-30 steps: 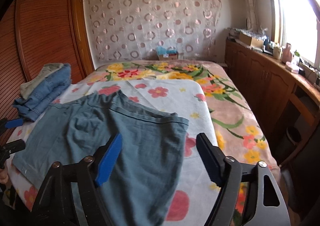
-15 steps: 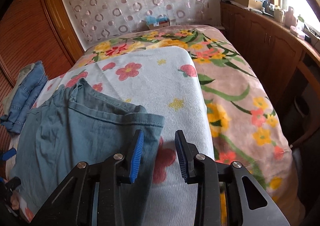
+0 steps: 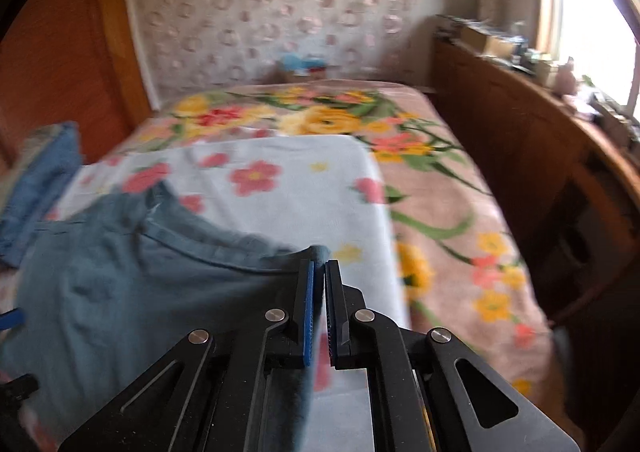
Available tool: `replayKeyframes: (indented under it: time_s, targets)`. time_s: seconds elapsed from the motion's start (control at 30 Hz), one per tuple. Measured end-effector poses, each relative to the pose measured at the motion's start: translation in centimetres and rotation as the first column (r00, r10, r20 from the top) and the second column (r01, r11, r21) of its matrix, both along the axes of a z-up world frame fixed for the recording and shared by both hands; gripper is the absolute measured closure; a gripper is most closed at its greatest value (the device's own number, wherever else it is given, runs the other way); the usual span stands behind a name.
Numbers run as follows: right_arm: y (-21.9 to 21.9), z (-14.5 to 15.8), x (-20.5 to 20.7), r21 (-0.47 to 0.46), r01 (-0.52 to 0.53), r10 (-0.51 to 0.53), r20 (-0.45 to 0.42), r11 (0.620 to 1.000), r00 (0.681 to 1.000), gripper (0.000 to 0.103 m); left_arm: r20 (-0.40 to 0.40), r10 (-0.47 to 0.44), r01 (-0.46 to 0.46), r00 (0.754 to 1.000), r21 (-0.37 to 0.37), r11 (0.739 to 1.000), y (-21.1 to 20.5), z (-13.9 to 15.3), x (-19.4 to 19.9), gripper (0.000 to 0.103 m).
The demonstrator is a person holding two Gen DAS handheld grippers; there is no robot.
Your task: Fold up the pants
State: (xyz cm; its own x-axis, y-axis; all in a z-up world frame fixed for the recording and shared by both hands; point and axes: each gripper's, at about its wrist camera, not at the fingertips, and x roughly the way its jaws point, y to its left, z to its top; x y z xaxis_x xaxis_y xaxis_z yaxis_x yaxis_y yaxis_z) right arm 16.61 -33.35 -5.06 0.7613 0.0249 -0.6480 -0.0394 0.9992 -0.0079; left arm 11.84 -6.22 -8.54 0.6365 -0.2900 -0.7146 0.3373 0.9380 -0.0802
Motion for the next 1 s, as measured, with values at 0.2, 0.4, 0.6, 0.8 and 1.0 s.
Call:
replayKeyframes:
  time_s: [0.2, 0.4, 0.6, 0.8, 1.0]
  targets:
    - [-3.1, 0.2, -3.0, 0.068, 0.027, -0.026, -0.009, 0.997, 1.0, 0.097, -0.001, -0.004, 0.004, 1.0, 0.004, 1.0, 0.0, 0.0, -0.2, 0.0]
    - [-0.9, 0.9, -9.1, 0.07, -0.092, 0.09, 0.031, 0.993, 0.996, 0.074, -0.048, 0.01, -0.01, 0.999, 0.012, 1.0, -0.1, -0.5, 0.5, 0.0]
    - [-0.2, -0.4, -14.9, 0.076, -0.199, 0.196, 0.05, 0.977, 0.979, 0.057, -0.095, 0.021, -0.017, 0.995, 0.041, 0.999, -0.2, -1.2, 1.1, 0.0]
    - [-0.7, -3.5, -19.3, 0.017, -0.199, 0.198, 0.044, 0.98, 0.979, 0.056, -0.09, 0.018, -0.007, 0.996, 0.117, 0.993, -1.4, -1.6, 0.8, 0.0]
    - [-4.5, -3.0, -24.8, 0.07, -0.13, 0.129, 0.012, 0.989, 0.992, 0.056, -0.091, 0.022, -0.011, 0.996, 0.114, 0.993, -1.3, -1.6, 0.8, 0.0]
